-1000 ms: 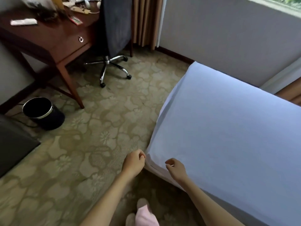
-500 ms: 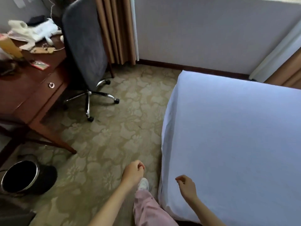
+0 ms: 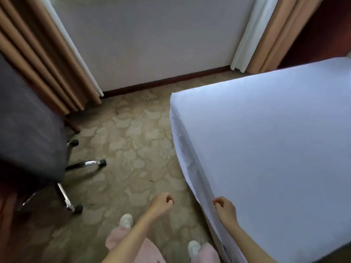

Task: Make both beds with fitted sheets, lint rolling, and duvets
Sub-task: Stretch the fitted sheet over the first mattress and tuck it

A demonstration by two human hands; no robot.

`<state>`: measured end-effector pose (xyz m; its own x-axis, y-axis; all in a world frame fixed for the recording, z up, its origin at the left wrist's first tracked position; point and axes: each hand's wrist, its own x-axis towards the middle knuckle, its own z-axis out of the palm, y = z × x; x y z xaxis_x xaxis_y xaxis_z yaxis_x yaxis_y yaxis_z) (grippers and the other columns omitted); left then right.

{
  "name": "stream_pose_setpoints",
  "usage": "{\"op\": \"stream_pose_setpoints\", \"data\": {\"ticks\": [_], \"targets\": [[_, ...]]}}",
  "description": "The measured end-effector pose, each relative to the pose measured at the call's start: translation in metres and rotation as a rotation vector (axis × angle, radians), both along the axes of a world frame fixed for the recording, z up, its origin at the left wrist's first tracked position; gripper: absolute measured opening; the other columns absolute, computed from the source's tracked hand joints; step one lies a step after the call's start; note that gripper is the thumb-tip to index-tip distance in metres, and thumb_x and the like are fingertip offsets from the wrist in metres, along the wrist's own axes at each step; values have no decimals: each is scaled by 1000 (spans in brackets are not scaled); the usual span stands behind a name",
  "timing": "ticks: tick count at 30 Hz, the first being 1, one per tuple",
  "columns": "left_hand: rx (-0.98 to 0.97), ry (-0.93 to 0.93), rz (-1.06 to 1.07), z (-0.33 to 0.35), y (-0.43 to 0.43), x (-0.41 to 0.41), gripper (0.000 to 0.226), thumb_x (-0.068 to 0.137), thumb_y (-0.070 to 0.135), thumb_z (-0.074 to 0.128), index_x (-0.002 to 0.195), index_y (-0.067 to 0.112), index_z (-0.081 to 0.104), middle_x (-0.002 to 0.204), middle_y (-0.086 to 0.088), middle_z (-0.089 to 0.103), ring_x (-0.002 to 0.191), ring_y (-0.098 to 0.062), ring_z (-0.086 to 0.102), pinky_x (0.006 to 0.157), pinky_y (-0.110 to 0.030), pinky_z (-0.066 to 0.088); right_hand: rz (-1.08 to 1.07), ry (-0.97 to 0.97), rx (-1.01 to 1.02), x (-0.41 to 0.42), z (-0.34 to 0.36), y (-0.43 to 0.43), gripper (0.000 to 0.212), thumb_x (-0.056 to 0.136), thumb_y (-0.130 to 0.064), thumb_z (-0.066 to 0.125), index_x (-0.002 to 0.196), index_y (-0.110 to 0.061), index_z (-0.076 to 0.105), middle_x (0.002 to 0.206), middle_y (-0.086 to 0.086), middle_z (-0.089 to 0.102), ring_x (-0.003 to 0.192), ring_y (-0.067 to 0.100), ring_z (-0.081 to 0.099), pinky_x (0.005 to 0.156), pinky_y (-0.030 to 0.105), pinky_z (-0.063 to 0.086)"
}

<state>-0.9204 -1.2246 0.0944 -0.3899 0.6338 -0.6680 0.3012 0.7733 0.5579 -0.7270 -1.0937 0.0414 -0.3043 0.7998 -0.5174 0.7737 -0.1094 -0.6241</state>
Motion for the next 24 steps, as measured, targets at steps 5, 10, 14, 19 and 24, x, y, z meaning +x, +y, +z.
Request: {"op": "stream_pose_setpoints", "data": {"ticks": [5,10,14,19,24], "targets": [[17,0,-200,1,28,-121,22,94,10,43,78,20,54,77,2,55,68,-10,50,57,-19,39,-290,-39,-25,-80,-5,-39,22,89,-1,49,86,-16,66,87,0,65,89,22,61,67,25,40],[-6,53,-307,4,57,-213,28,90,5,44,70,23,53,71,4,56,72,-14,54,60,-23,40,-468,-11,-115,-142,3,-71,31,89,0,49,80,-28,59,86,-7,62,92,16,58,82,27,46],[-49,18,-390,-7,93,-247,28,86,3,45,69,21,55,75,1,61,77,-19,61,65,-25,45,-669,-29,-157,-170,-1,-64,23,90,-1,50,86,-20,64,90,-3,63,94,18,58,79,25,42],[-88,-41,-409,-25,138,-272,27,85,0,43,72,18,58,85,-6,66,74,-18,61,68,-24,46,-729,0,-179,-212,-12,-13,21,92,-2,49,91,-18,64,94,-1,61,99,19,58,81,26,42],[-78,-86,-374,-31,195,-295,27,89,1,42,76,17,59,89,-4,65,71,-14,60,69,-24,46,-709,67,-188,-253,-8,42,20,94,-8,46,97,-20,62,97,-5,59,97,14,56,78,22,40]]}}
